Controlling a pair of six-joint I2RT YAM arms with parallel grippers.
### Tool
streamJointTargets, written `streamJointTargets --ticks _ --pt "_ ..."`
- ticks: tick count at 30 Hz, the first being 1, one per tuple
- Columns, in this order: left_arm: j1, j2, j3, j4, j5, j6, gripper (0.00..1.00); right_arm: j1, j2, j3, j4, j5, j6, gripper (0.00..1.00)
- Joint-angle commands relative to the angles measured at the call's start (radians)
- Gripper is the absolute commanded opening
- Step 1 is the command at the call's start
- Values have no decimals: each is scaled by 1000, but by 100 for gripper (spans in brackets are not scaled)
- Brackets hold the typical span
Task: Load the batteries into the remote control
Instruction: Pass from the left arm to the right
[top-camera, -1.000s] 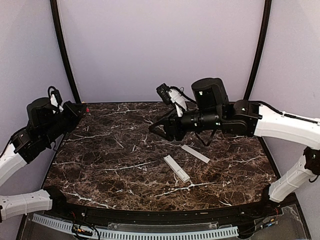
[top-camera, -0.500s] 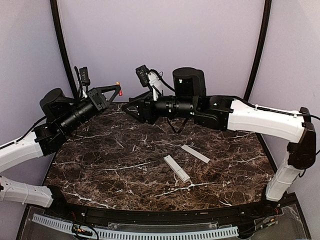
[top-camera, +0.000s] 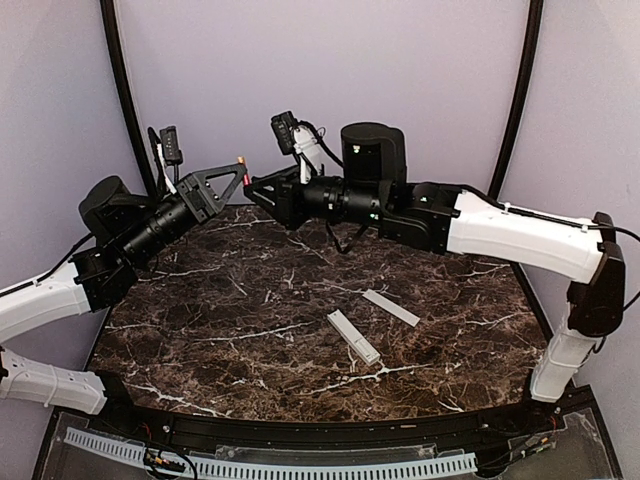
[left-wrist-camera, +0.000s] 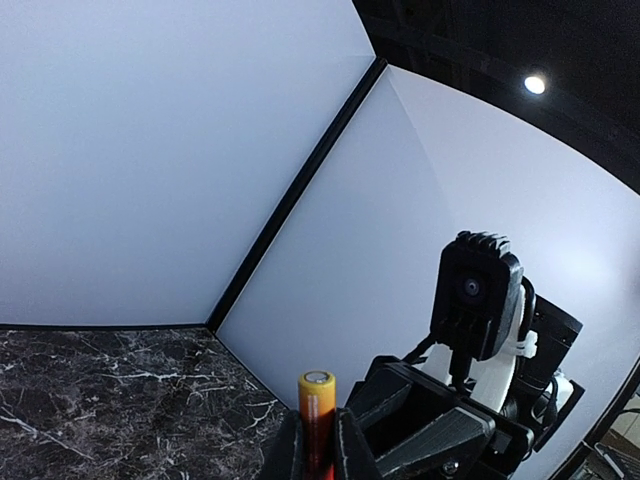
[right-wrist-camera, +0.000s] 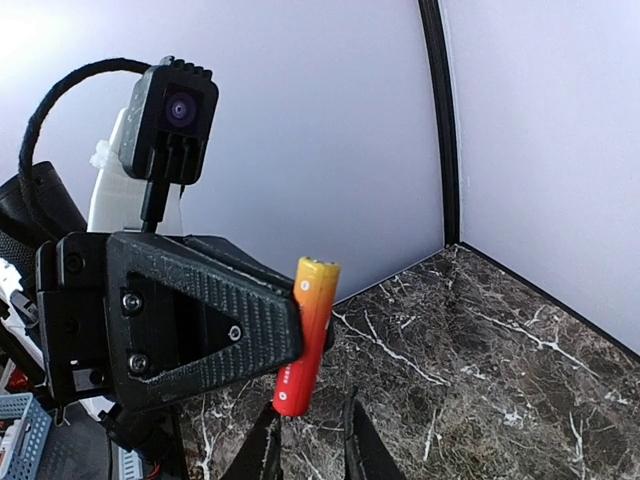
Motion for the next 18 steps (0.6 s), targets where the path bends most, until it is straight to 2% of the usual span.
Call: streamJointTargets --ticks 1,18 --pt "-7 -18 20 21 6 50 0 3 34 62 5 15 1 19" --pt "-18 21 -2 -2 -26 112 0 3 48 71 6 12 17 16"
